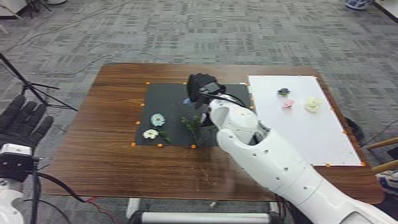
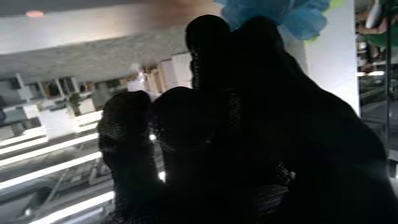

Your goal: Arrange flowers

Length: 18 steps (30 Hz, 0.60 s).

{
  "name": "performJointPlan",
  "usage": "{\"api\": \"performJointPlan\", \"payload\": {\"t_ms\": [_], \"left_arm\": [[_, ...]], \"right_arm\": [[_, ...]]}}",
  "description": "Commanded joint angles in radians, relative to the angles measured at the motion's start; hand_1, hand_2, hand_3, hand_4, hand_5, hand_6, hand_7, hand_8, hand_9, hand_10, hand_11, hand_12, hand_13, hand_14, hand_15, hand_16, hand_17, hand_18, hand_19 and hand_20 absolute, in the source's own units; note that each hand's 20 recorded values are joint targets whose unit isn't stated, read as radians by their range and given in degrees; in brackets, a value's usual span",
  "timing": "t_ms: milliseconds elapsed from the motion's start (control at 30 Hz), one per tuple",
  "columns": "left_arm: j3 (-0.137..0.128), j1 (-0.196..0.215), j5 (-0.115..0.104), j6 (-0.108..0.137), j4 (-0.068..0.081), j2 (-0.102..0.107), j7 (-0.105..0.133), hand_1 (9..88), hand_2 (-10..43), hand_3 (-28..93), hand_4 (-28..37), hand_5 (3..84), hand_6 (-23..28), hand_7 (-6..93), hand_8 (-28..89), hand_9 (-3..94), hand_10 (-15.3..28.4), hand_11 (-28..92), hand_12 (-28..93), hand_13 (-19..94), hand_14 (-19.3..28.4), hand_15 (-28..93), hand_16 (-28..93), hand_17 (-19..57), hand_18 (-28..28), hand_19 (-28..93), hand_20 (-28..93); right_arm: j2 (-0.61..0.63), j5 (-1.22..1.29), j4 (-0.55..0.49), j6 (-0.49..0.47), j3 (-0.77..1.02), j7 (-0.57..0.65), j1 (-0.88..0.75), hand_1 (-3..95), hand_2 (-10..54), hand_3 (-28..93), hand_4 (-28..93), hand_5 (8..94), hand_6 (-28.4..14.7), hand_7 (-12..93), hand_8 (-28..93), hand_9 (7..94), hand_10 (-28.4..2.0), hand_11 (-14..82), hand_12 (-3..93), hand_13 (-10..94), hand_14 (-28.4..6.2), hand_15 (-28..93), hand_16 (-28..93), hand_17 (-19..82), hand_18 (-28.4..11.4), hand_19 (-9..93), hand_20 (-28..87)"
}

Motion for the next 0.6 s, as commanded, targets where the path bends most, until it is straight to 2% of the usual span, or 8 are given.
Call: {"api": "performJointPlan", "payload": {"t_ms": [33,100,167,233,300,367,400,600], "left_arm": [[-0.002,-0.001,0.004,0.003,0.0,0.0,-0.007,21.4,20.4,66,-28.3,35.3,7.1,9.1,-7,31.2,12.9,13,12,23,11.2,22,-4,-3.9,10.1,22,11],[-0.001,-0.003,0.005,0.002,0.001,0.001,-0.007,21.5,20.4,66,-28.3,35.3,7.1,9.2,-7,31.2,12.9,13,12,23,11.3,22,-4,-3.9,10.1,22,11],[0.0,-0.003,-0.008,0.001,0.001,0.002,0.001,21.7,20.5,65,-28.3,35.3,7.2,9.2,-7,31.2,12.9,13,12,23,11.2,22,-4,-3.9,10.1,22,11],[-0.006,0.002,-0.001,0.005,-0.001,0.001,0.0,21.8,20.6,65,-28.3,35.3,7.2,9.1,-7,31.2,12.9,13,12,23,11.2,22,-4,-3.9,10.1,22,11],[-0.008,0.003,-0.007,0.003,-0.001,0.001,0.003,21.4,20.7,65,-28.3,35.3,7.2,9.1,-7,31.3,13.0,13,12,23,11.2,22,-4,-3.9,10.1,22,11],[-0.008,0.0,-0.005,0.011,-0.002,0.0,-0.001,21.1,20.8,66,-28.3,35.3,7.2,9.1,-7,31.3,13.0,13,12,23,11.3,22,-4,-3.9,10.2,22,11],[-0.009,0.003,-0.013,0.015,-0.005,0.002,0.007,21.0,20.8,66,-28.3,35.3,7.2,9.2,-7,31.3,13.0,13,12,23,11.4,22,-4,-3.9,10.1,22,11],[-0.011,0.004,-0.007,0.018,-0.005,-0.006,-0.003,20.9,20.7,66,-28.3,35.3,7.2,9.5,-7,31.3,13.1,13,12,22,12.4,24,-3,-4.1,10.2,23,11]], "right_arm": [[-0.017,-0.017,0.004,-0.056,-0.009,0.024,-0.015,62.1,-9.5,67,-28,76.3,0.0,33,8,86.1,-7.1,16.4,46.1,77,-6.5,69,34,39,-23.5,86,41],[-0.015,-0.021,0.004,-0.071,-0.013,0.027,-0.017,61.2,-9.5,67,-28,75.8,-0.5,32,8,85.9,-7.2,15.4,45.8,76,-6.7,68,34,39,-23.6,86,41],[-0.012,-0.013,0.0,-0.084,-0.02,0.033,-0.018,60.8,-9.5,67,-28,75.5,-0.6,31,8,85.7,-7.2,14.8,45.3,76,-6.7,68,34,39,-23.5,86,41],[-0.012,-0.014,-0.008,-0.094,-0.019,0.041,-0.025,60.7,-9.5,67,-28,75.0,-0.8,31,7,85.3,-7.4,14.2,44.9,76,-6.8,68,34,38,-23.5,86,41],[-0.014,-0.024,-0.007,-0.105,-0.018,0.035,-0.025,60.3,-9.5,67,-28,73.9,-0.9,30,6,84.5,-7.4,13.2,43.9,75,-6.8,68,34,38,-23.7,86,41],[-0.014,-0.001,-0.014,-0.125,-0.01,0.04,-0.03,60.0,-9.5,67,-28,73.1,-1.1,28,5,83.4,-7.7,12.1,42.7,74,-7.3,68,34,37,-23.7,85,41],[-0.014,-0.005,-0.016,-0.136,-0.01,0.043,-0.029,59.7,-9.5,67,-28,72.7,-1.2,28,4,83.0,-7.9,11.5,41.9,74,-7.3,68,34,37,-23.7,85,41],[-0.01,0.004,-0.03,-0.127,-0.003,0.057,-0.037,58.4,-9.5,69,-28,69.8,-2.0,23,1,79.5,-8.9,7.5,36.1,72,-6.7,65,38,36,-23.8,84,40]]}}
